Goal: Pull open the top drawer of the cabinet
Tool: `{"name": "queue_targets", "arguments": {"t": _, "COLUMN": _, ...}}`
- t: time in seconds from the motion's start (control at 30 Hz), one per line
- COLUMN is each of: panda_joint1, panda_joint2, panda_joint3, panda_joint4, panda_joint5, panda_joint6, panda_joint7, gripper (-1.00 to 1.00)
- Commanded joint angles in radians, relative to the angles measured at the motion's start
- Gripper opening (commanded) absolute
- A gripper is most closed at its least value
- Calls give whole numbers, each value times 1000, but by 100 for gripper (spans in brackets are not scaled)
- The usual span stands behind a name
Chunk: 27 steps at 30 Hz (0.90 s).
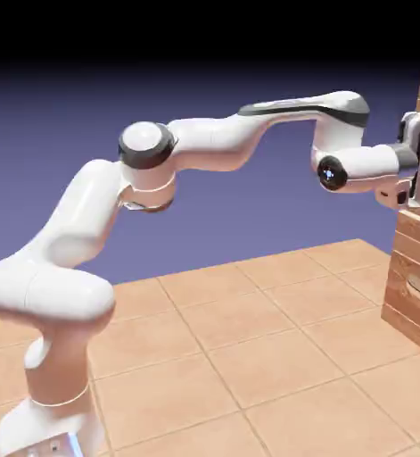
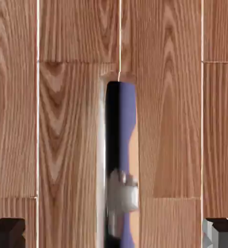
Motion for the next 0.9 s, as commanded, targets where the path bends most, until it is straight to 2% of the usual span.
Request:
{"name": "queue_targets", "arguments": {"t": 0.0, "panda_joint1": -25, "panda_joint2": 14, "panda_joint3": 9, "panda_joint4": 36, "panda_joint5": -6, "panda_joint6": 11, "panda_joint7": 18, "gripper": 0}}
{"name": "queue_targets", "arguments": {"t": 0.07, "panda_joint1": -73, "panda_joint2": 42, "panda_joint3": 27, "panda_joint4": 108, "panda_joint5": -17, "panda_joint6": 32, "panda_joint7": 55, "gripper": 0}}
{"name": "queue_targets", "arguments": {"t": 0.1, "panda_joint1": -73, "panda_joint2": 42, "panda_joint3": 27, "panda_joint4": 108, "panda_joint5": -17, "panda_joint6": 32, "panda_joint7": 55, "gripper": -100}}
{"name": "queue_targets", "arguments": {"t": 0.5, "panda_joint1": 207, "panda_joint2": -88, "panda_joint3": -102, "panda_joint4": -290, "panda_joint5": 40, "panda_joint6": -90, "panda_joint7": -116, "gripper": -100}}
{"name": "queue_targets", "arguments": {"t": 0.87, "panda_joint1": 569, "panda_joint2": -175, "panda_joint3": -346, "panda_joint4": -688, "panda_joint5": 38, "panda_joint6": -194, "panda_joint7": -228, "gripper": -100}}
